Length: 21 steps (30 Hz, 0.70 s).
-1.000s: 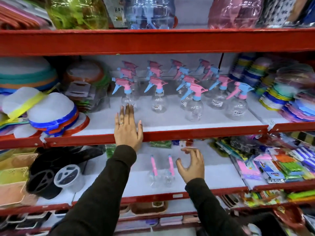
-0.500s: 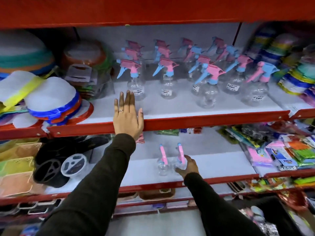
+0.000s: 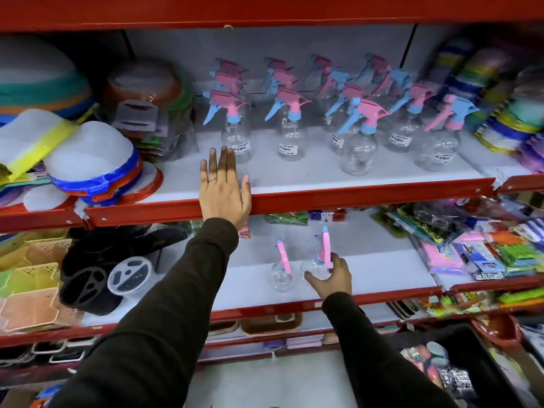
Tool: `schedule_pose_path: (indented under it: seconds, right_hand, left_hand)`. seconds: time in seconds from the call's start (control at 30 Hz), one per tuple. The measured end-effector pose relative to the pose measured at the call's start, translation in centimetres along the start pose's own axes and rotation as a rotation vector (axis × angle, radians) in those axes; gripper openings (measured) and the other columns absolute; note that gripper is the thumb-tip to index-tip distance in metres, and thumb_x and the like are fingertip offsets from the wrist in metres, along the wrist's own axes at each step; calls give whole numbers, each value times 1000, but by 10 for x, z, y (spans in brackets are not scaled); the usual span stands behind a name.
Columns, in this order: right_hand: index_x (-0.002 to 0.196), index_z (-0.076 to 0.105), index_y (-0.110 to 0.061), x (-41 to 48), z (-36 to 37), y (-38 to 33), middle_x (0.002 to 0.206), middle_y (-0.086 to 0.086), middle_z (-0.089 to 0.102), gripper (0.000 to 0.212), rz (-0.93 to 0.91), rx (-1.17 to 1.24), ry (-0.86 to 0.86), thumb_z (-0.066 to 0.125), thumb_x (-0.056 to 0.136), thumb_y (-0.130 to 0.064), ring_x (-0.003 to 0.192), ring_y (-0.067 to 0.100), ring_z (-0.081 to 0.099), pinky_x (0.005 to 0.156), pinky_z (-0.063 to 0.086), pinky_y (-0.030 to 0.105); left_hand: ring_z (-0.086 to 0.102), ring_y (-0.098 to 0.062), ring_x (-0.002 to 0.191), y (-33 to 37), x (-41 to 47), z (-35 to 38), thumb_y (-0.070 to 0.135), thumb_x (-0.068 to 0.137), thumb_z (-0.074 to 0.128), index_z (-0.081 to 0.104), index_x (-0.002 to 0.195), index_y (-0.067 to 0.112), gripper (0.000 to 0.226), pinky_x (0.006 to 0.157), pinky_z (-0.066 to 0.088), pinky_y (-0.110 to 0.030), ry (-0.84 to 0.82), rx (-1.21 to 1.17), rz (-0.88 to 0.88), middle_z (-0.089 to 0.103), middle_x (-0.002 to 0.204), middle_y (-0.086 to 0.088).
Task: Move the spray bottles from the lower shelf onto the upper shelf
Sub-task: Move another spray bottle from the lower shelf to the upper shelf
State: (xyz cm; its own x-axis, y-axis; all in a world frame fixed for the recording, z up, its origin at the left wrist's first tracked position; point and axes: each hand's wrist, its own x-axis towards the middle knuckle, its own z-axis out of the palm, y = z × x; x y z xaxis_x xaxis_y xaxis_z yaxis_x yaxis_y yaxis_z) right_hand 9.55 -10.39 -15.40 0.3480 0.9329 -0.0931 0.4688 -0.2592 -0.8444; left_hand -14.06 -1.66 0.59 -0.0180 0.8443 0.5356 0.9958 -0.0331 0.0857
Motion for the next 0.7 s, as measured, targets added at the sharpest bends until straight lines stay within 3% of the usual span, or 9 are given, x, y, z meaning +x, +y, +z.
schedule_pose_path:
  seconds: [0.2, 0.37, 0.5, 0.7]
  right_hand:
    - [108, 48, -31, -19, -23, -27, 107, -1, 50, 59, -182, 48, 91, 85, 63, -28, 95, 21, 57, 88, 55, 37]
    - [109, 49, -31, -31, -45, -61, 103, -2, 52, 62, -334, 122, 167, 87, 61, -28, 84, 9, 54, 72, 45, 15]
    - [111, 57, -22, -31, -63, -93, 101, 0, 55, 60, -459, 161, 238, 83, 60, -38, 84, 8, 54, 75, 45, 10]
    - [106, 64, -11, -15, -86, -149, 99, 0, 53, 54, -614, 203, 335, 84, 62, -33, 81, -1, 52, 76, 39, 4]
  left_hand:
    - [7, -31, 154, 0, -1, -2, 40, 100, 20, 20, 155, 2, 66, 125, -4, -42, -17, -3, -3, 20, 164, -16]
    - [8, -31, 154, 0, 0, -3, 40, 100, 19, 21, 155, 1, 67, 123, -9, -39, -10, -18, 0, 21, 164, -17]
    - [9, -31, 154, -1, -1, -2, 40, 99, 17, 21, 154, 0, 69, 125, -5, -41, -8, -23, 4, 22, 163, -18]
    - [9, -31, 154, -2, -1, -2, 41, 98, 14, 21, 155, 0, 70, 125, -3, -42, -4, -22, 8, 21, 163, -17]
